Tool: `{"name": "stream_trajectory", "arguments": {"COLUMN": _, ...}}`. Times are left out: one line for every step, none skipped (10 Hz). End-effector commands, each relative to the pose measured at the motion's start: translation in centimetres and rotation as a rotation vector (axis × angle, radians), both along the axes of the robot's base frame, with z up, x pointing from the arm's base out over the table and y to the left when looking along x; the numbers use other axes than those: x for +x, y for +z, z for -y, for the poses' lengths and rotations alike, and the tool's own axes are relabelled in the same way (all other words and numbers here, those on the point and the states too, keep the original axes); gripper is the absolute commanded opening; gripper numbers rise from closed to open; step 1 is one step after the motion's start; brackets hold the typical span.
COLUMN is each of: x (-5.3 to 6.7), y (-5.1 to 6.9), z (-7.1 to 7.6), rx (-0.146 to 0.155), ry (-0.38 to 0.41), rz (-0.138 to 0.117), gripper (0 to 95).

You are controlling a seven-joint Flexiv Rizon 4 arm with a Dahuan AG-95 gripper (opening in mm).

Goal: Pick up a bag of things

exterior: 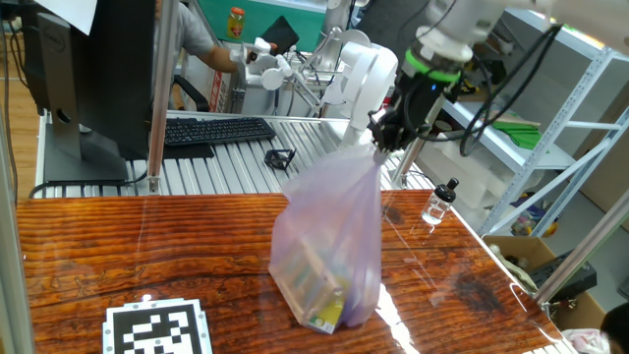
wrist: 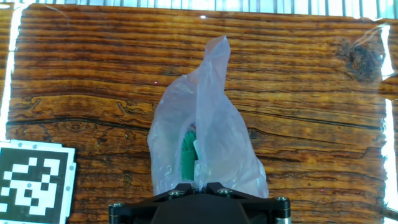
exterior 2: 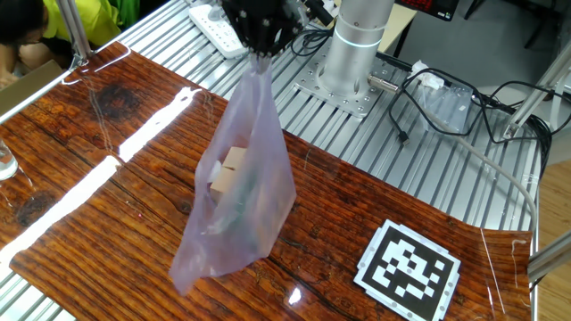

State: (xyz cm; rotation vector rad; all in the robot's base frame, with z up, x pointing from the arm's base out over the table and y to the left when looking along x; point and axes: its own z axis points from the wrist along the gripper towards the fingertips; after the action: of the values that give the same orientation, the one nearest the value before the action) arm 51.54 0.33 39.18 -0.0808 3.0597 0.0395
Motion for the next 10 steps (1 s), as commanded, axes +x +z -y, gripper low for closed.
{"name": "stream_trajectory", "arguments": {"x": -0.1, "y": 1.3, "z": 0.0, "rx": -0.005, "ry": -0.005, "rz": 0.000, "gripper": 0.0}}
{"name": "stream_trajectory", "arguments": {"x": -0.1, "y": 1.9, "z": 0.1, "rx": -0.008, "ry": -0.006, "rz": -0.002, "gripper": 0.0}}
{"name": "stream_trajectory", "arguments": {"x": -0.1, "y": 2.3, "z": 0.1, "rx": -0.007, "ry": -0.010, "rz": -0.004, "gripper": 0.0}}
{"name": "stream_trajectory", "arguments": {"x": -0.2, "y": 2.7, "z": 0.1, "rx": -0.013, "ry": -0.009, "rz": -0.007, "gripper": 0.0}}
{"name": "stream_trajectory", "arguments": {"x": -0.2, "y": 3.5, "z": 0.2, "rx": -0.021, "ry": -0.007, "rz": -0.014, "gripper": 0.0}}
{"name": "stream_trajectory", "arguments": {"x": -0.3, "y": 4.1, "z": 0.2, "rx": -0.028, "ry": -0.006, "rz": -0.017, "gripper": 0.0}}
{"name": "stream_trajectory", "arguments": {"x": -0.4, "y": 4.9, "z": 0.3, "rx": -0.035, "ry": -0.004, "rz": -0.024, "gripper": 0.0}}
{"name": "stream_trajectory", "arguments": {"x": -0.5, "y": 5.2, "z": 0.4, "rx": -0.035, "ry": -0.003, "rz": -0.026, "gripper": 0.0}}
{"name": "stream_trajectory", "arguments": {"x": -0.5, "y": 5.4, "z": 0.4, "rx": -0.038, "ry": -0.003, "rz": -0.027, "gripper": 0.0}}
{"name": "stream_trajectory", "arguments": {"x": -0.6, "y": 6.0, "z": 0.5, "rx": -0.044, "ry": -0.001, "rz": -0.029, "gripper": 0.0}}
